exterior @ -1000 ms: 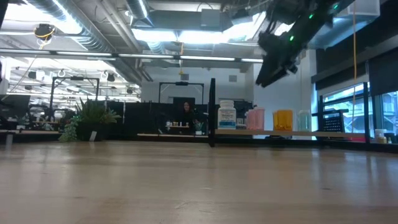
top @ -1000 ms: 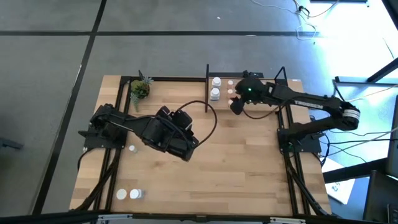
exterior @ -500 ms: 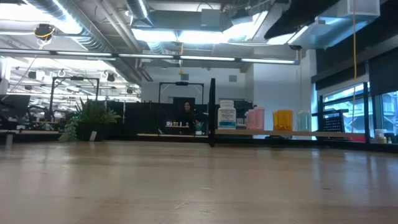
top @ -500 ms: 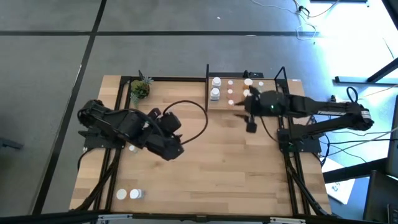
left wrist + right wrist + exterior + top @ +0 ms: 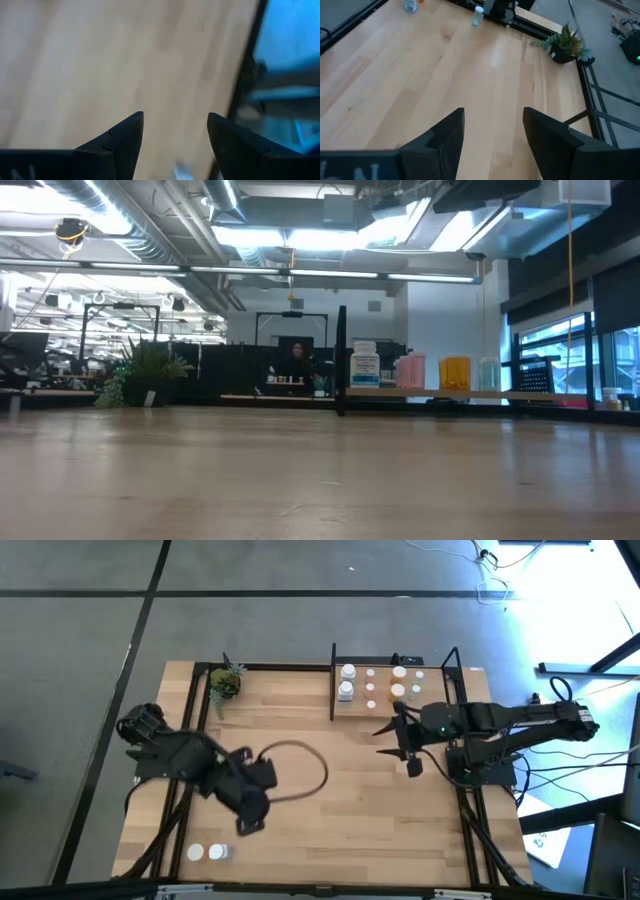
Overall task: Pick and place medicine bottles onto shelf by color
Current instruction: Put the white pill bottle on the shelf aligned with the other white pill bottles
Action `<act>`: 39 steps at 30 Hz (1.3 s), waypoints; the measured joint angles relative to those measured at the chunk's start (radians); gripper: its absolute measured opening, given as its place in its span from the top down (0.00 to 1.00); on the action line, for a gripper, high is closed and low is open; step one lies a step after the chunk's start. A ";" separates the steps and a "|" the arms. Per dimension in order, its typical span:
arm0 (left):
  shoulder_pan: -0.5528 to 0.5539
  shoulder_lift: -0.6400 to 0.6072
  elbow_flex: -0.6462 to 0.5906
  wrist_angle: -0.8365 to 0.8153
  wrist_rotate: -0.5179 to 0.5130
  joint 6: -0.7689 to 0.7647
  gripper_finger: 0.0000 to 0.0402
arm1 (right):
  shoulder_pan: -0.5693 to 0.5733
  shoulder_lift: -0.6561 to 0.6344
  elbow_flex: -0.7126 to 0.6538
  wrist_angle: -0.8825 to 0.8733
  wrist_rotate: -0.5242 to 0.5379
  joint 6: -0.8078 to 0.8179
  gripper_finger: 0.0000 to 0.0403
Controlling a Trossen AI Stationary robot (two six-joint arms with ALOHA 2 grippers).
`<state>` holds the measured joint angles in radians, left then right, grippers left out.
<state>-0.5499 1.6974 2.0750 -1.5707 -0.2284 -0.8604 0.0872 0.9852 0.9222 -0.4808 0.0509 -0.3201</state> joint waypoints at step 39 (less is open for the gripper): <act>-0.597 0.002 -0.436 0.232 0.045 -0.551 0.47 | 0.004 0.000 0.000 0.005 -0.236 -0.002 0.49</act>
<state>-1.1474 1.6989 1.6387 -1.3386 -0.1833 -1.4118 0.0914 0.9855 0.9222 -0.4755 -0.1852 -0.3225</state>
